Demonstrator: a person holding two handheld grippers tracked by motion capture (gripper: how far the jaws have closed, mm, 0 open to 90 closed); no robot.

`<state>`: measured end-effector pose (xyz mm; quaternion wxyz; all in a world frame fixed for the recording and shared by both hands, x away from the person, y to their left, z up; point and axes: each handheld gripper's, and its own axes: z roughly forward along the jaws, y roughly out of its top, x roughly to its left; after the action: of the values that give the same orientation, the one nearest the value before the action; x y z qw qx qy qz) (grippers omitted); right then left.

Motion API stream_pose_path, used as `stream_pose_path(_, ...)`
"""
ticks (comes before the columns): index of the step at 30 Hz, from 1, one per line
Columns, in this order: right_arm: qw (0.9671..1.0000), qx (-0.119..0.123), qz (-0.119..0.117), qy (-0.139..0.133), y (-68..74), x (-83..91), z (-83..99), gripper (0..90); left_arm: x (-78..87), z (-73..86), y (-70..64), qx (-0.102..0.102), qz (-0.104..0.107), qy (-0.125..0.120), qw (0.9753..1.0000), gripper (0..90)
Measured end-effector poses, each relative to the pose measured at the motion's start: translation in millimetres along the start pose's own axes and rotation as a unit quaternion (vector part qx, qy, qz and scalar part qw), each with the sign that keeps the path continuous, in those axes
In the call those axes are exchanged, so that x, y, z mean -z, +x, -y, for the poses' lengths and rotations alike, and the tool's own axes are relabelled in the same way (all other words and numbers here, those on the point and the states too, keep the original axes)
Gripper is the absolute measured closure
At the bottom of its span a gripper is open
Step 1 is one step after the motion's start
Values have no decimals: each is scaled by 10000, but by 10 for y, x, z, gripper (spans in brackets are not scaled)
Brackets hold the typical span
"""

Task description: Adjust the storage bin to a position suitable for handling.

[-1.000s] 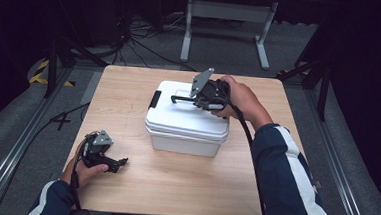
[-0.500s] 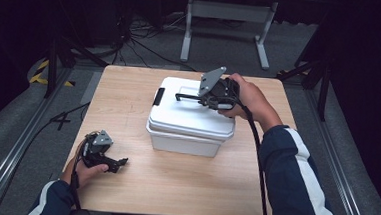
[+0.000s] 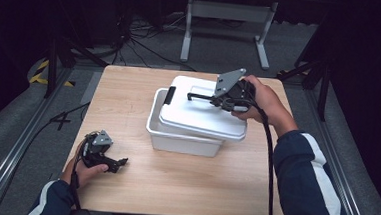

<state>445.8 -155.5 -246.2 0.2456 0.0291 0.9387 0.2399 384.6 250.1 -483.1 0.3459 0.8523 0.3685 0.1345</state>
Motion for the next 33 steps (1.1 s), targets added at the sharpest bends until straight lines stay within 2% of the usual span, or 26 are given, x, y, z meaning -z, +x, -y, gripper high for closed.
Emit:
stream_pose_path(10, 9993, -280, 246, -19, -60, 249, 389, 841, 3, 4, -2, 3, -3, -2, 10000, 3)
stream_pose_path(11, 9991, -337, 273, -14, -51, 277, 428, 841, 4, 2, 4, -44, -19, -5, 10000, 3)
stream_pose_path(15, 9984, -440, 340, -72, -47, 375, 550, 841, 3, 4, -3, 7, -12, -9, 10000, 3)
stream_pose_path(17, 9975, -547, 449, -64, -35, 478, 678, 841, 6, 4, -1, -17, -29, 5, 10000, 2)
stream_pose_path(19, 9974, -564, 438, -70, -36, 498, 706, 841, 6, 4, -1, -15, -31, 4, 10000, 3)
stream_pose_path(22, 9962, -693, 512, -78, -32, 587, 846, 841, 6, 4, -1, -16, -35, 5, 10000, 3)
stream_pose_path(33, 9923, -1001, 724, -44, -28, 754, 1203, 842, 9, 6, -5, 1, -46, 9, 10000, 3)
